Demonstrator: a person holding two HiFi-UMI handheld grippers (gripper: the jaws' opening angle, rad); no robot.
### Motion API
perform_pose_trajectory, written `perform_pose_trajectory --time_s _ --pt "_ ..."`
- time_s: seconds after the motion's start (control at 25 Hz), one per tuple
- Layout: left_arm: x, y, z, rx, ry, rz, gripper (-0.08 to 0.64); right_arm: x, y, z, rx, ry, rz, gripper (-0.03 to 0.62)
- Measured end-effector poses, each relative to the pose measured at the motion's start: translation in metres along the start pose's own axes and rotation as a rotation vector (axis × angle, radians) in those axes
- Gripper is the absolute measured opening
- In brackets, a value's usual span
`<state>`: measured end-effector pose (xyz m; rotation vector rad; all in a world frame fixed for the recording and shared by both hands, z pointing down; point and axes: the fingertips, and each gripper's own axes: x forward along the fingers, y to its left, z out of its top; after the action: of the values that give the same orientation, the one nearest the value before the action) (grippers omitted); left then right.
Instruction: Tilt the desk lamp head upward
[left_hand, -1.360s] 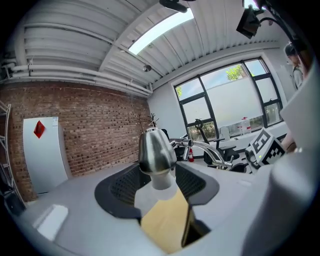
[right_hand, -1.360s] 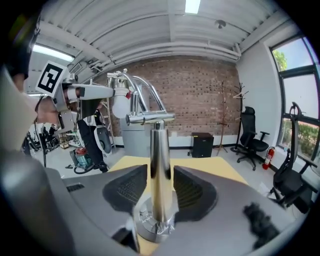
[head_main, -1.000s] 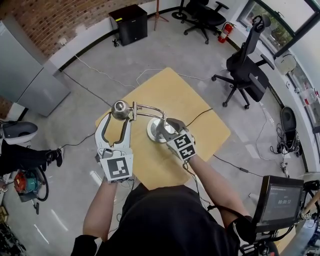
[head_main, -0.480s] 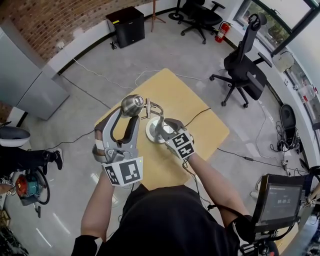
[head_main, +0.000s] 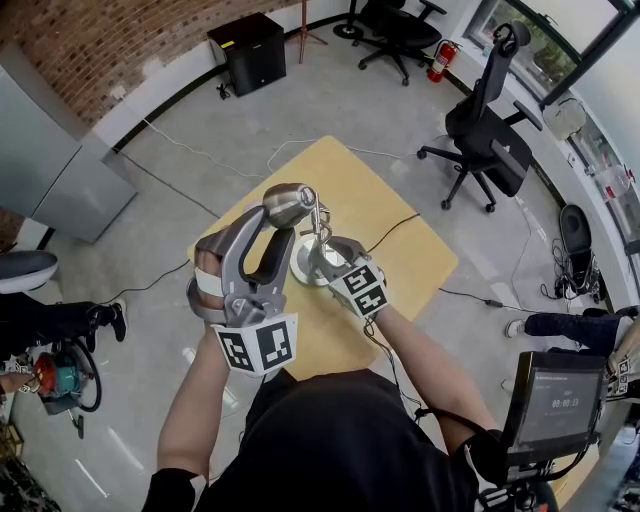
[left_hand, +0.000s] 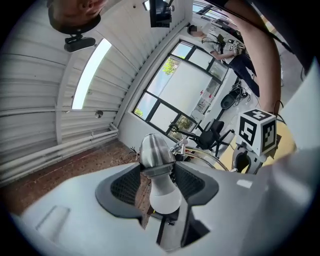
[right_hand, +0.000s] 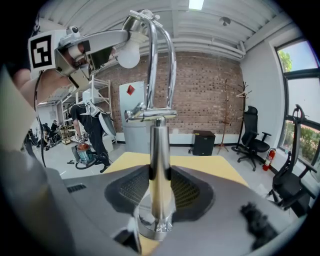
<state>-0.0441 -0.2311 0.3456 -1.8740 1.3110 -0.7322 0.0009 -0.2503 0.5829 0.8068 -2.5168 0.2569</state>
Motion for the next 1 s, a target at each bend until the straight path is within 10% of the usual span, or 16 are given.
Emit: perform_pose_trajectory --time_s 1.0 --pt "0.020 -0.015 0.042 0.204 -0.085 -0.038 0.233 0.000 0.001 0.000 0.014 -0.001 0.000 0.137"
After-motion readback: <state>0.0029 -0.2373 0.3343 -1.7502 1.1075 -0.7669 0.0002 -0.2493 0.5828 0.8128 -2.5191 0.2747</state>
